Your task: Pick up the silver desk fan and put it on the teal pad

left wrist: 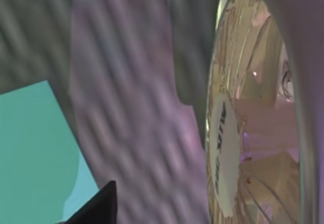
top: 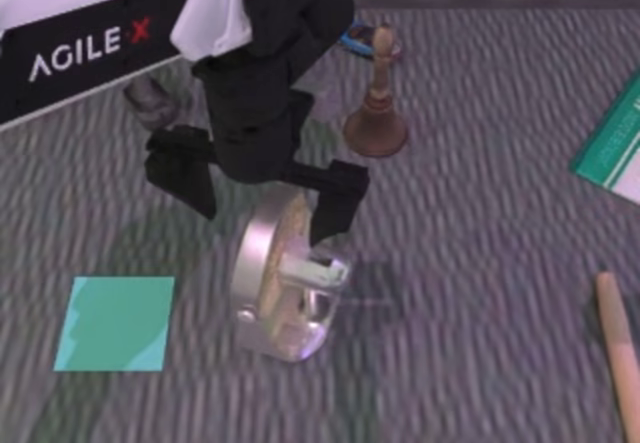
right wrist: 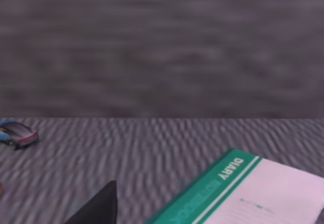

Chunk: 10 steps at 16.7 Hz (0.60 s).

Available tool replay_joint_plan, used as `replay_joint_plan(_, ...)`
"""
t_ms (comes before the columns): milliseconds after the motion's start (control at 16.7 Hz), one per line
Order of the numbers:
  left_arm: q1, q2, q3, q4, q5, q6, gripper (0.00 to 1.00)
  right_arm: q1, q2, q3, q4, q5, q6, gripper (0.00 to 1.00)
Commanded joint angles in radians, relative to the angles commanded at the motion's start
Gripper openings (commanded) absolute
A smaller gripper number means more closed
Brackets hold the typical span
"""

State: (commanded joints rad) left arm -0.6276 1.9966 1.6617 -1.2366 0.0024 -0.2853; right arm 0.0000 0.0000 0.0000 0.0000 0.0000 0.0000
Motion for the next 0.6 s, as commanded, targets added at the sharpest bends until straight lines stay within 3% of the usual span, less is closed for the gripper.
replay_joint_plan(600, 0.000, 0.000, 0.000, 0.000, 0.000, 0.000, 0.25, 0.000, 0.000, 0.000, 0.000, 0.000, 0.000, 1.00)
